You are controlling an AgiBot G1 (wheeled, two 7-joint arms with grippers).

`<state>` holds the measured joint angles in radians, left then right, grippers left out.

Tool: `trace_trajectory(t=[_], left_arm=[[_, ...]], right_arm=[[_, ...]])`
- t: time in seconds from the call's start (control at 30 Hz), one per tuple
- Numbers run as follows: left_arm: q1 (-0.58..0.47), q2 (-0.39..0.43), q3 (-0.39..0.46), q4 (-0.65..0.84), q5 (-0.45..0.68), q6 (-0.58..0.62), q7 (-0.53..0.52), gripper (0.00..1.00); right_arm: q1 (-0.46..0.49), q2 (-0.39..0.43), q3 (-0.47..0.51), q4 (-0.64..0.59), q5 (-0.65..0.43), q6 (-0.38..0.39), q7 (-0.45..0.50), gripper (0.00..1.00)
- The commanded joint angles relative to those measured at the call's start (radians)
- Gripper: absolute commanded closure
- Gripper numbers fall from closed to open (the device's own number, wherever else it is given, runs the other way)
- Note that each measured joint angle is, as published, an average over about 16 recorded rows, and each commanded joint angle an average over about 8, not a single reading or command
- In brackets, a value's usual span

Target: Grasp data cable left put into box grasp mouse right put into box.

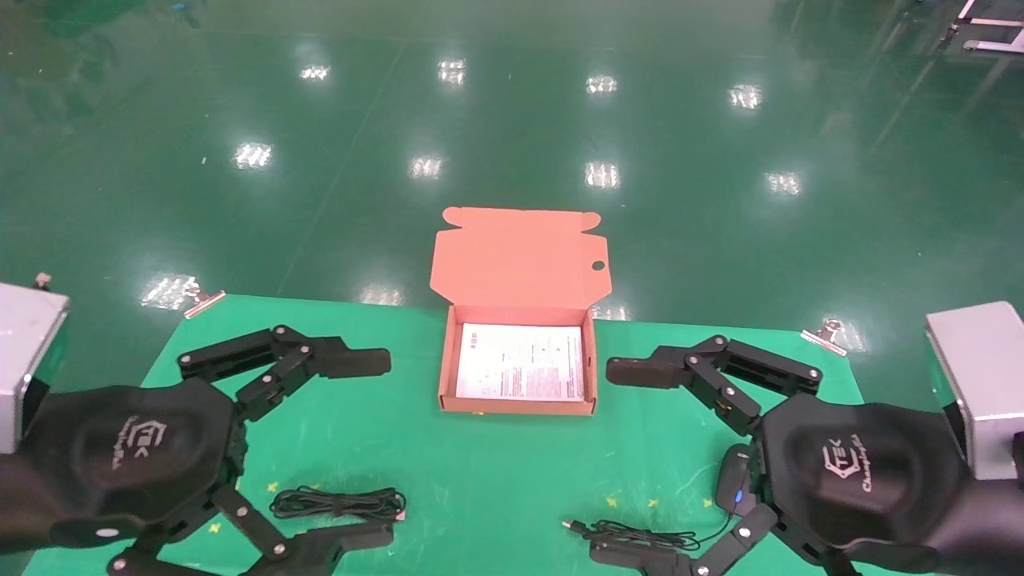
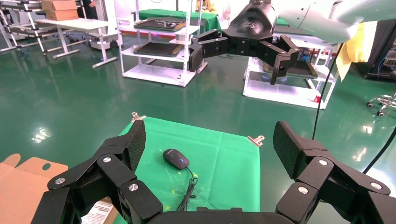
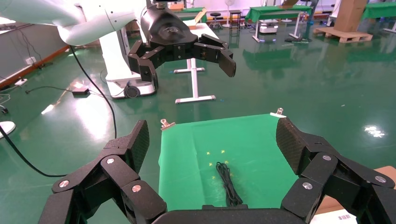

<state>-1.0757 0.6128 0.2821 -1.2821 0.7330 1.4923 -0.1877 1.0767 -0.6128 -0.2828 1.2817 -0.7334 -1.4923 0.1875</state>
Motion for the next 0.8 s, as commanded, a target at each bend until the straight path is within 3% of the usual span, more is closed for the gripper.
trace_trajectory(t=[0.03,0.53,0.8], left_arm=[[0.0,0.0,0.0,0.0,0.0,0.0,0.0,0.0],[-0.006,0.002,0.011,-0.004,0.016,0.007,-0.005,0.0],[-0.069,0.026,0.092,-0.006,0.15,0.045,-0.03,0.0]], right_arm=[[0.0,0.0,0.0,0.0,0.0,0.0,0.0,0.0],[0.002,0.009,-0.005,0.003,-0.018,-0.001,0.003,0.0],[0.094,0.038,-0.08,0.042,-0.197,-0.046,0.017,0.0]])
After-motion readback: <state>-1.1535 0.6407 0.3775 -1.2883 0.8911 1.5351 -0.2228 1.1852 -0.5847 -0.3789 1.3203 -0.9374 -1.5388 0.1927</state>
